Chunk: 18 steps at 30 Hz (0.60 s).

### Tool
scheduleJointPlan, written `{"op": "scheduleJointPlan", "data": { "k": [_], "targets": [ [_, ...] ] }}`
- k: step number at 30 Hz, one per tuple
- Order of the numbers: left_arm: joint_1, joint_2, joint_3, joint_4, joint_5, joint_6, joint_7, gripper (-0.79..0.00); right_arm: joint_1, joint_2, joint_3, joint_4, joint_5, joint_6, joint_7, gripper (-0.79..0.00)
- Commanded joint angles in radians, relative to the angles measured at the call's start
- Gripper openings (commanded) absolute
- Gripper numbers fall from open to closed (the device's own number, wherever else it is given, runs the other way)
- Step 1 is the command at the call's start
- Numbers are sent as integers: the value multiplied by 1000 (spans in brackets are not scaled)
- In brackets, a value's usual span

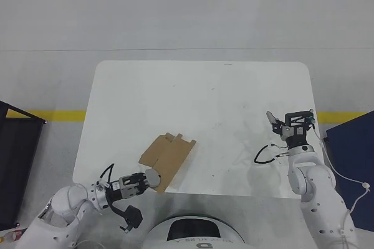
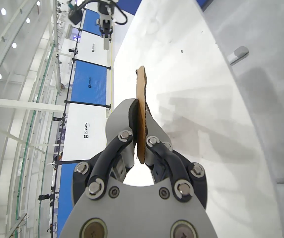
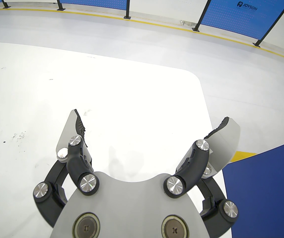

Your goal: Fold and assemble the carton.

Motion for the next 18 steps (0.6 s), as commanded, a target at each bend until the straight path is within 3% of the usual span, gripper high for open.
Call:
{"op": "scheduleJointPlan", "data": {
  "k": [1, 7, 15, 18],
  "targets": [
    [6, 1, -26, -19, -31, 17, -10, -785, 0, 0, 0, 0, 0, 0, 0, 0],
    [-16, 0, -71, -33, -241, -10, 32, -785, 0, 0, 0, 0, 0, 0, 0, 0],
    [-16, 0, -71, -33, -241, -10, 32, -785, 0, 0, 0, 0, 0, 0, 0, 0],
    [-30, -6, -41, 14, -327, -16, 20, -785, 0, 0, 0, 0, 0, 0, 0, 0]
  ]
}}
